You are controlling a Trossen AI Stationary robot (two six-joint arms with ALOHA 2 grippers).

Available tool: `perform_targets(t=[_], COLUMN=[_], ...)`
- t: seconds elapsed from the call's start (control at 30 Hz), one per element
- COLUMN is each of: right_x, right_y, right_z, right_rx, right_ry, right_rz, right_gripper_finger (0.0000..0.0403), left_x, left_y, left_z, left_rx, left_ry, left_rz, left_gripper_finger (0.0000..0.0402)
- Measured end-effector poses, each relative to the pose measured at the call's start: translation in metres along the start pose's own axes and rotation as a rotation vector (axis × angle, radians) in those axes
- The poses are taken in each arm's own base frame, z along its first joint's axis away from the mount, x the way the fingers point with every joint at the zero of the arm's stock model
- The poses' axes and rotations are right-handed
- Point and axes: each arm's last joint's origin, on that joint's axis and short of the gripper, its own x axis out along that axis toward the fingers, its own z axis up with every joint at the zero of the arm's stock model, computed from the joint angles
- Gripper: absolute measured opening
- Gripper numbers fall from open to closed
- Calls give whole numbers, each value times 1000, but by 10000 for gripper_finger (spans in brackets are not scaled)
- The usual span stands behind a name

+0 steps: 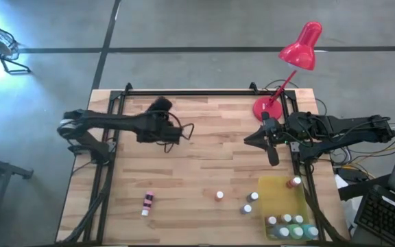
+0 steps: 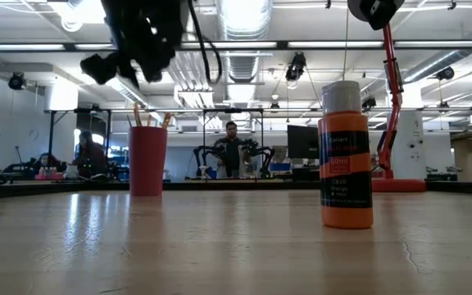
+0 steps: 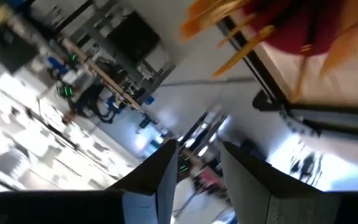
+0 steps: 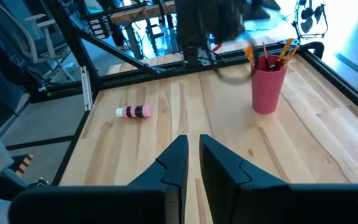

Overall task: Pick & Place Paint Supplies
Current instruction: Put the pink paint bottle into the yellow bin

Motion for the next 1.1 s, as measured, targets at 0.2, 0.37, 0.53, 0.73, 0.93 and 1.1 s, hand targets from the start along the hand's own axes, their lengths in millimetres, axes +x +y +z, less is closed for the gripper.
perform_targets(t=[0.2,0.37,0.53,0.73,0.93,1.1], right_x=[0,0,0,0,0,0], right_y=[0,0,0,0,0,0], right_z=[0,0,0,0,0,0], right_rx=[0,0,0,0,5,11], right_ry=[0,-1,-1,-1,-1,1], right_rz=[0,0,0,0,1,0], right_gripper_finger=[44,57,70,83,94,101], left_x=[-20,-34,-43,-55,-84,-116], left_y=[13,15,13,6,-19,-43], left_z=[-49,-76,-89,-84,-56,-42], left_rx=[-424,-752,-1027,-1314,-1422,-1479], left_ry=[-94,-275,-434,-473,-356,-251], left_rz=[37,-137,-402,-874,-1056,-1181], left_gripper_finger=[131,131,131,130,130,130])
